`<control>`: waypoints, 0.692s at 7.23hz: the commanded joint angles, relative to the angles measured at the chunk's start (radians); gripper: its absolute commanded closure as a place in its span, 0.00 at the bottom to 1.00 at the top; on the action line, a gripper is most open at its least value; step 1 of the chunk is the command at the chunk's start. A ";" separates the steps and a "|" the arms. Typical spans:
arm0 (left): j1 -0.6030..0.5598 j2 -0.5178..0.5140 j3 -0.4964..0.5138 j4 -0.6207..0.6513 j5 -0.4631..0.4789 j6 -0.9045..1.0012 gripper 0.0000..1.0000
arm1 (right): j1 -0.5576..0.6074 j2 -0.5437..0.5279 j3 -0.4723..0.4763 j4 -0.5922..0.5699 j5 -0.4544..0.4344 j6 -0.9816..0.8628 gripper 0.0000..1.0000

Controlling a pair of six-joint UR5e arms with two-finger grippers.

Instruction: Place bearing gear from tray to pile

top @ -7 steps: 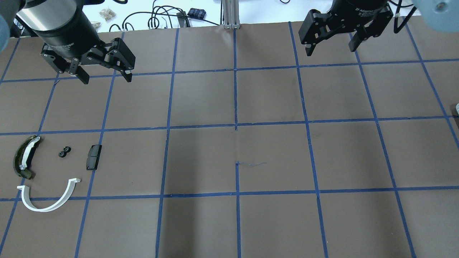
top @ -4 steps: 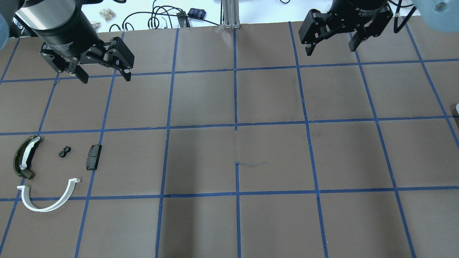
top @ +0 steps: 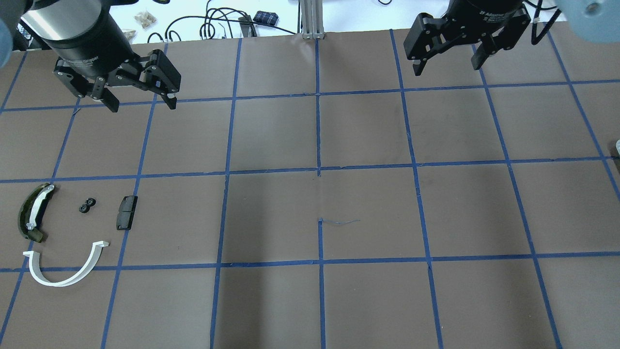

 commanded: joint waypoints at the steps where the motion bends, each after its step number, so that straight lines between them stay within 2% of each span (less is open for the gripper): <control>1: -0.001 0.000 0.001 0.000 -0.001 -0.001 0.00 | 0.000 -0.006 -0.002 0.000 0.000 0.002 0.00; 5: -0.001 -0.002 -0.001 0.006 0.000 -0.001 0.00 | 0.000 -0.008 -0.005 0.006 -0.001 0.003 0.00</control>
